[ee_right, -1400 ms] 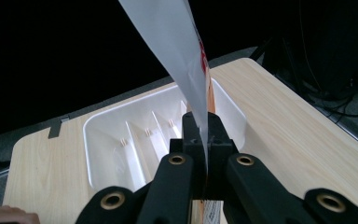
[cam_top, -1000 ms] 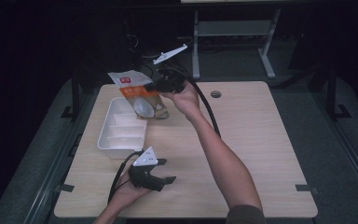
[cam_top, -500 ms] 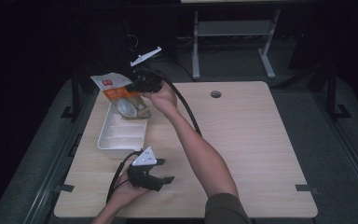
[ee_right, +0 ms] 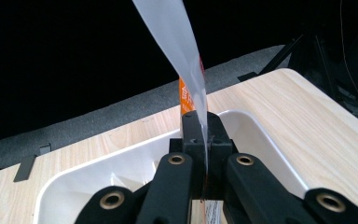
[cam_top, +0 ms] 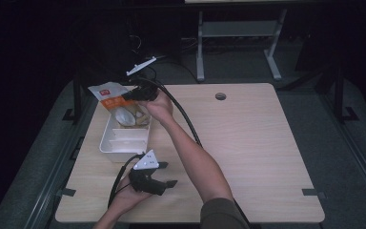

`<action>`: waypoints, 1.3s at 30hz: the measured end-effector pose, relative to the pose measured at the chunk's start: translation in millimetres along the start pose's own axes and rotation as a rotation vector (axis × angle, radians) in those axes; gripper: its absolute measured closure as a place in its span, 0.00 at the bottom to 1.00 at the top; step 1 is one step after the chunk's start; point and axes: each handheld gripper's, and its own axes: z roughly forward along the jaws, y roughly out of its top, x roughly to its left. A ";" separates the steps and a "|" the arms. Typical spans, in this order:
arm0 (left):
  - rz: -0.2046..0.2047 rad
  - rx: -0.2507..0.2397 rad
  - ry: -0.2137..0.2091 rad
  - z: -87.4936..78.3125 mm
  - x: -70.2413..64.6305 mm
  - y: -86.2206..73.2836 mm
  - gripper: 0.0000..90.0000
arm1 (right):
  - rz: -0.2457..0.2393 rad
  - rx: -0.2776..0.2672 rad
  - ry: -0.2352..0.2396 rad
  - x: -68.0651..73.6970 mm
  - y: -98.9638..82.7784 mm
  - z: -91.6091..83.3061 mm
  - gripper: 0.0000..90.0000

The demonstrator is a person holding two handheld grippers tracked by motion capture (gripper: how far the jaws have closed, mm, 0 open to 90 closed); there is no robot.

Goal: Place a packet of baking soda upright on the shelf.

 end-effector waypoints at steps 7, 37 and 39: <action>-0.001 0.001 0.007 -1.3 0.5 -0.3 0.28 | 0.038 0.009 0.001 -6.1 -19.5 8.4 0.99; 0.015 0.014 0.000 3.0 -3.0 0.1 0.28 | 0.085 0.122 0.029 -14.3 -42.2 34.5 1.00; 0.014 0.014 0.001 3.2 -3.1 0.2 0.28 | 0.082 0.059 0.027 -11.3 -40.5 28.6 1.00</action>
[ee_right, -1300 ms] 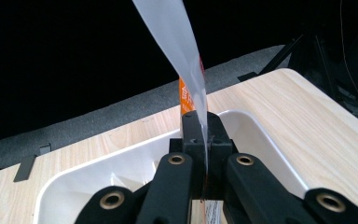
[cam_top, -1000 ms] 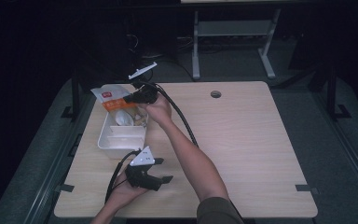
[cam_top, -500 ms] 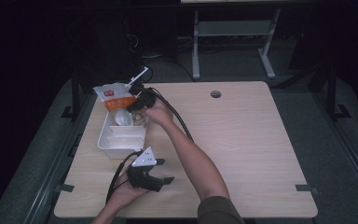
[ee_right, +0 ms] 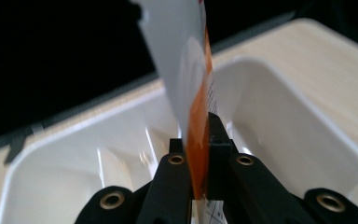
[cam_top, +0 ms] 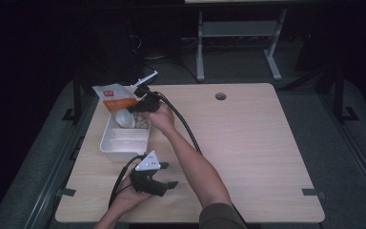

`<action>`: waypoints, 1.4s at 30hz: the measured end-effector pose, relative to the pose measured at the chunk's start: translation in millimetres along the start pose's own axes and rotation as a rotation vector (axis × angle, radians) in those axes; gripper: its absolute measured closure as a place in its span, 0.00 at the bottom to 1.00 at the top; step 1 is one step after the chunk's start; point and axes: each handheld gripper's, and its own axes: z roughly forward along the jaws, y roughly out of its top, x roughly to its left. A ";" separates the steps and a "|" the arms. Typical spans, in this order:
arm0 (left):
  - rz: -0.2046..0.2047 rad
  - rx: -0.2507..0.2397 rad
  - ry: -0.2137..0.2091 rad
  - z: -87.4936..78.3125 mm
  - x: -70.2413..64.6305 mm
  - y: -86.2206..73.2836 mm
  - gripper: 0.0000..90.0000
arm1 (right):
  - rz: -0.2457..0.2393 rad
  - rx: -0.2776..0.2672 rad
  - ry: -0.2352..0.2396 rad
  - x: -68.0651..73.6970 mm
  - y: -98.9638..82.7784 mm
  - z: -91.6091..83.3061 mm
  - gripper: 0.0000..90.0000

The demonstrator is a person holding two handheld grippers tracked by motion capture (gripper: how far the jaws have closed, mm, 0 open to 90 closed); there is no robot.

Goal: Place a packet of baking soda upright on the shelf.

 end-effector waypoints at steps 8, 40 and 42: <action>0.006 0.000 -0.003 0.8 -0.7 0.6 0.27 | 0.018 -0.068 0.010 -4.7 -8.3 1.5 1.00; 0.017 0.021 -0.007 6.5 -3.5 1.2 0.27 | 0.015 0.112 -0.053 -13.6 -51.3 5.1 0.99; 0.018 0.023 -0.007 6.4 -3.4 1.1 0.27 | 0.027 0.113 -0.049 -13.9 -51.2 4.7 0.98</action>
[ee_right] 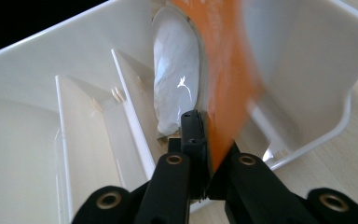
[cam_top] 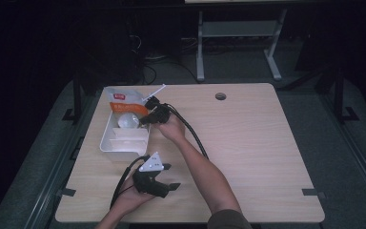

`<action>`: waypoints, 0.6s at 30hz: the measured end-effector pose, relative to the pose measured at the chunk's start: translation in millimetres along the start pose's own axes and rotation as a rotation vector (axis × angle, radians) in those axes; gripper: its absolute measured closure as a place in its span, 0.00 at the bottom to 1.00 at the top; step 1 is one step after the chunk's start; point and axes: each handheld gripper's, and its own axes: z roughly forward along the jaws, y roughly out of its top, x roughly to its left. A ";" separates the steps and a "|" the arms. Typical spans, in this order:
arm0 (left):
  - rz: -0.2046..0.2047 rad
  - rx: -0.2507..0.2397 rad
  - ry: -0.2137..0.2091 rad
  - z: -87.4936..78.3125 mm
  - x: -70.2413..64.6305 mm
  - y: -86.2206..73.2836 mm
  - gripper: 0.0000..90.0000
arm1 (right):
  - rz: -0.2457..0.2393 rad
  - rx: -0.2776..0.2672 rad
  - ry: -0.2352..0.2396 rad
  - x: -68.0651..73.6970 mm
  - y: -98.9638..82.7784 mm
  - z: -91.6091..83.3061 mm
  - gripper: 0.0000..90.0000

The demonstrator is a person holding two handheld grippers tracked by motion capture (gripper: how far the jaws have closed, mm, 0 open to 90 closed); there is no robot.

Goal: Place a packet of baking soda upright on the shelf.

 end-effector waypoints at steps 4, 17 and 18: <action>0.000 0.000 0.000 -0.3 0.7 -0.2 0.27 | 0.005 -0.016 0.017 -1.1 2.0 -4.3 0.89; -0.001 0.005 0.001 1.3 0.3 -0.1 0.27 | 0.049 -0.094 0.036 -6.5 3.2 -16.9 0.99; -0.002 0.003 0.001 1.4 -0.3 -0.2 0.27 | 0.051 -0.095 0.040 -7.0 3.1 -16.9 0.99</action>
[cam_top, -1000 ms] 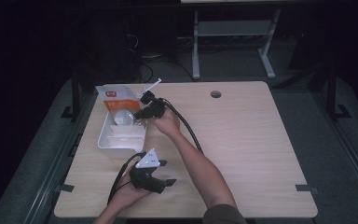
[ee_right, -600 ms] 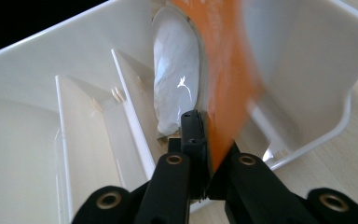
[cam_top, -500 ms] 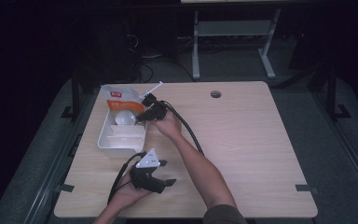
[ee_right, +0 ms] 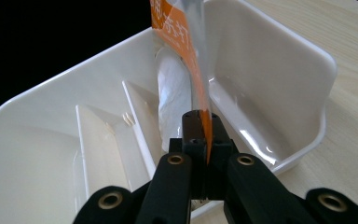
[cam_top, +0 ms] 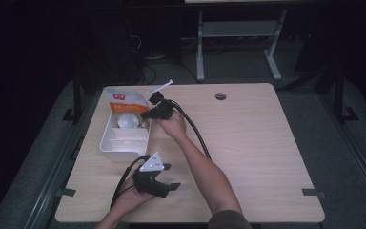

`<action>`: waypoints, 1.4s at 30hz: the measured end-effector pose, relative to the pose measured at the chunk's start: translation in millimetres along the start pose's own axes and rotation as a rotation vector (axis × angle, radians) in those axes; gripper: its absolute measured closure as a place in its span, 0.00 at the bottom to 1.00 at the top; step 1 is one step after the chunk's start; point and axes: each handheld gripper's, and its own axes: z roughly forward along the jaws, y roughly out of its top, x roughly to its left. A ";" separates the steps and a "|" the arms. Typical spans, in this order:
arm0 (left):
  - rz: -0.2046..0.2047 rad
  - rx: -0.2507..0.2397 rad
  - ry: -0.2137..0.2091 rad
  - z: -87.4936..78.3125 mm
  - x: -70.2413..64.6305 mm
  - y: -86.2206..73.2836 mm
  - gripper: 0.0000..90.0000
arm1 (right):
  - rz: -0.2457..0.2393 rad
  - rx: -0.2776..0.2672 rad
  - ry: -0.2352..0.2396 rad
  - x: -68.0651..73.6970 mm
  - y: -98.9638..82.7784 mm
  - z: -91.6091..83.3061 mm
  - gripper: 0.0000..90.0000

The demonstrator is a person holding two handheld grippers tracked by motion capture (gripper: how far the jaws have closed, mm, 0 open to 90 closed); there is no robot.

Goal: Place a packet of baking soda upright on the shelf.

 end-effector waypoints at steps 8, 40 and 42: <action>-0.011 -0.003 -0.001 -0.7 2.0 0.0 0.27 | -0.016 -0.003 0.013 3.4 1.9 -7.0 0.91; -0.022 0.003 0.017 2.5 6.4 0.3 0.25 | 0.019 -0.072 0.036 -15.1 -30.4 -101.6 0.67; -0.026 0.004 0.017 2.8 6.2 0.4 0.25 | 0.017 -0.075 0.036 -15.4 -31.8 -105.4 0.66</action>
